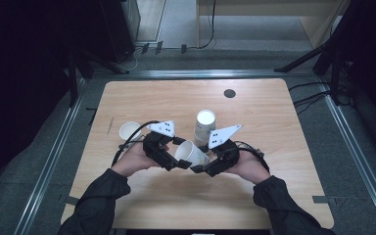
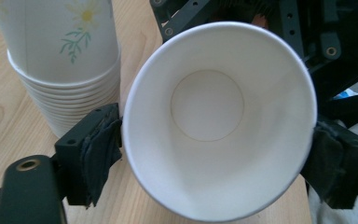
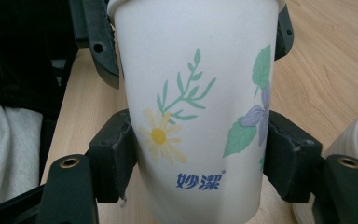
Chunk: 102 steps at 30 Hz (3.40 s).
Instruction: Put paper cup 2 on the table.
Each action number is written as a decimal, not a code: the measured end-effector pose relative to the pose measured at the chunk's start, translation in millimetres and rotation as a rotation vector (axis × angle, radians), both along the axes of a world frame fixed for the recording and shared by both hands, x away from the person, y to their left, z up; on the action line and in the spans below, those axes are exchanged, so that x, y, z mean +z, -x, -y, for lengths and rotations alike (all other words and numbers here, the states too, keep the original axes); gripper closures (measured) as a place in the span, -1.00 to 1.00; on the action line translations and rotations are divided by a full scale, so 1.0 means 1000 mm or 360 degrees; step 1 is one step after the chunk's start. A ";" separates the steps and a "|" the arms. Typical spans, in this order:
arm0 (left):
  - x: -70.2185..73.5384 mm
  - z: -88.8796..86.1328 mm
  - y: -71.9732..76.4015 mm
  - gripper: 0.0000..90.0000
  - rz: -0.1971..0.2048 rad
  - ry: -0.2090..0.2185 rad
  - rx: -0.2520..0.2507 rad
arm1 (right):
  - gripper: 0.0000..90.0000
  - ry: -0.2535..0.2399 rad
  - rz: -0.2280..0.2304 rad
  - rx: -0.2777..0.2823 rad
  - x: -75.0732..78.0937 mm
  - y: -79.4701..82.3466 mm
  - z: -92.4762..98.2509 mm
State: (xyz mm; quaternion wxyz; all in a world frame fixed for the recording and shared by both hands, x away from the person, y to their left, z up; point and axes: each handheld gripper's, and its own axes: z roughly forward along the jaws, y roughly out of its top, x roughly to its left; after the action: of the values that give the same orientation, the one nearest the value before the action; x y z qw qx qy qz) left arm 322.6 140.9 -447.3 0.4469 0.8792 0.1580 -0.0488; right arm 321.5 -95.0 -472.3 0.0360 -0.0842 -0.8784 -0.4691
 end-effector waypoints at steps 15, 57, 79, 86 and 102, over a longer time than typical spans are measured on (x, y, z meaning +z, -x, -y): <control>0.002 -0.002 0.002 -0.44 0.0023 -0.0019 -0.0038 | -0.27 0.0004 -0.0016 0.0001 -0.001 0.000 -0.001; 0.013 -0.044 -0.001 -0.42 0.0090 -0.0385 0.0000 | -0.54 0.0117 0.0065 -0.0207 -0.004 0.001 0.021; 0.012 -0.083 0.002 -0.42 0.0126 -0.0447 0.0089 | -0.54 0.0101 0.0140 -0.0426 0.008 -0.002 0.063; 0.010 -0.099 0.006 -0.42 0.0128 -0.0486 0.0141 | -0.54 0.0118 0.0135 -0.0447 0.007 -0.003 0.071; -0.003 -0.137 0.016 -0.44 0.0108 -0.0639 0.0302 | -0.54 0.0131 0.0111 -0.0492 0.000 -0.015 0.076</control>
State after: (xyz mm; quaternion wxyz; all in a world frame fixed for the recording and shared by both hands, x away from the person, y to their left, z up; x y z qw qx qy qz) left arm 306.8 277.4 -450.1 0.2705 0.9328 0.2314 0.0555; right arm 336.3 -170.8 -472.3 -0.0705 -0.2034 -0.8742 -0.4352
